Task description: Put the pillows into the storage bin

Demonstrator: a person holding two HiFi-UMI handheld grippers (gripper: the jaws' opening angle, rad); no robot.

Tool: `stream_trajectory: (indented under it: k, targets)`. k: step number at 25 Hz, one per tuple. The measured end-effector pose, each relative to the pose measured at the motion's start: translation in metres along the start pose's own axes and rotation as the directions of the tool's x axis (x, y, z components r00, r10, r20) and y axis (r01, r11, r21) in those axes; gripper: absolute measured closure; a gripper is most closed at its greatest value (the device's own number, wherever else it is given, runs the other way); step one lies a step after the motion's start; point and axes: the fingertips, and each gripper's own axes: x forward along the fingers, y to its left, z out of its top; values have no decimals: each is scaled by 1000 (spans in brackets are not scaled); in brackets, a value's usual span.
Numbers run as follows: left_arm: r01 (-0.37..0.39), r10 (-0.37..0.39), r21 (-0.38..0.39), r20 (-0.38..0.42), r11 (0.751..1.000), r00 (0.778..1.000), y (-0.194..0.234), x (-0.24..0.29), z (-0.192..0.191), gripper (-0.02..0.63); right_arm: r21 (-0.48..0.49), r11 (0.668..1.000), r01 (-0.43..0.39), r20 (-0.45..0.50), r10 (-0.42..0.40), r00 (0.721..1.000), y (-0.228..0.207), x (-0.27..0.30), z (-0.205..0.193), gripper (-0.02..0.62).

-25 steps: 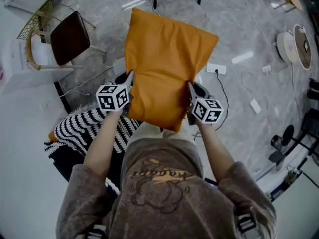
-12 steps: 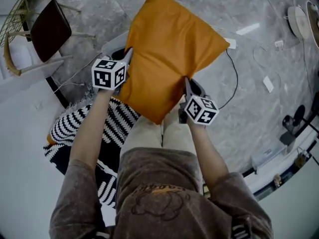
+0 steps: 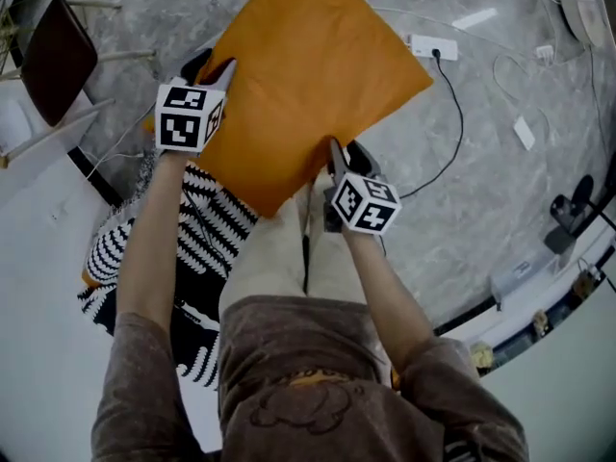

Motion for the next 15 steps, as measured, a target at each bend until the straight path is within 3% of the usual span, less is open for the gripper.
stream_trajectory:
  k: [1,3,11,15]
  targets:
    - [-42,42,-8,4,999,999,10,-1,-3,376,-20,1000,15,-20,-15,1000,-4,4,-6,370]
    - [-91,92,-57,10,994,996,22,-5,-12,328,-43,999,9,-47,-11,999,-9,9,-15,308]
    - [-64,56,-231,-41,971,998,-7,-14,-84,328,-147,984,-104,-141,83,987,2,27,-14,325]
    - [-75,66,-329,-38,941,997,-25,-24,-109,328,-245,954,-170,-181,128,975,18,38,2,327]
